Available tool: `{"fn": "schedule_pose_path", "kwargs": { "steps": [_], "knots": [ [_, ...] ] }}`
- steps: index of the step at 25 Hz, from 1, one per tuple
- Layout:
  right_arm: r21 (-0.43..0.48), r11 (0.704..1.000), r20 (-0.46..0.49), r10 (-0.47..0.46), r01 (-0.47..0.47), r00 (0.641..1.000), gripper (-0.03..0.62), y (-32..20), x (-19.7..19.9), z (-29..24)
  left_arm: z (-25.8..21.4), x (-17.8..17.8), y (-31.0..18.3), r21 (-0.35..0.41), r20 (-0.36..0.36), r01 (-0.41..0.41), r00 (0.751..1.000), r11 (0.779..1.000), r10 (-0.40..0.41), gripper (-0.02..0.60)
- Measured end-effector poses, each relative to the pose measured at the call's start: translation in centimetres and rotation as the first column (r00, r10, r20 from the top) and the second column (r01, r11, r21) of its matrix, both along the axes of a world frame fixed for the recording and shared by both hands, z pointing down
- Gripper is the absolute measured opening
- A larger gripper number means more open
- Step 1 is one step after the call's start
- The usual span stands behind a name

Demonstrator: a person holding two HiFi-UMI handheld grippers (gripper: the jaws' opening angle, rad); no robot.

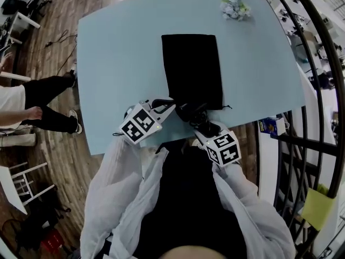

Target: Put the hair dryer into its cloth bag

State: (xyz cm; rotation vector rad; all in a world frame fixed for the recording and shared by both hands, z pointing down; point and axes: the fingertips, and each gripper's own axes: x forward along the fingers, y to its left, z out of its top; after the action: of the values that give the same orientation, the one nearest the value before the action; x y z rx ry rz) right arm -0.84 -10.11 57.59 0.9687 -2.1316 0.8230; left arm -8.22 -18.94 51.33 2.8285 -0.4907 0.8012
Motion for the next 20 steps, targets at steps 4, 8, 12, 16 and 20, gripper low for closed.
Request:
{"fn": "schedule_pose_path", "kwargs": {
  "steps": [4,8,12,16,20],
  "knots": [
    [-0.025,0.999,0.005,0.044,-0.044,0.999,0.202,-1.1,0.5,0.1,-0.5,-0.2,1.3,0.002,-0.013,0.010,1.000,1.000,-0.010,0.031],
    [-0.055,0.994,0.020,0.099,-0.097,0.995,0.202,-2.2,0.1,0.4,-1.0,0.3,2.9,-0.002,-0.039,0.008,0.999,1.000,-0.008,0.031],
    [-0.093,0.979,0.064,0.189,-0.183,0.980,0.202,-3.7,-0.4,0.5,-1.6,1.4,4.7,-0.009,-0.063,-0.016,0.998,1.000,0.016,0.031],
    [-0.108,0.958,0.146,0.281,-0.267,0.948,0.202,-5.8,-1.3,-0.6,-1.4,1.6,6.4,-0.007,-0.059,-0.033,0.998,0.999,0.033,0.031],
    [-0.154,0.920,0.250,0.388,-0.359,0.887,0.202,-7.4,-1.7,-0.8,-0.9,0.8,7.5,-0.026,-0.046,-0.008,0.999,1.000,0.007,0.031]
  ]
}}
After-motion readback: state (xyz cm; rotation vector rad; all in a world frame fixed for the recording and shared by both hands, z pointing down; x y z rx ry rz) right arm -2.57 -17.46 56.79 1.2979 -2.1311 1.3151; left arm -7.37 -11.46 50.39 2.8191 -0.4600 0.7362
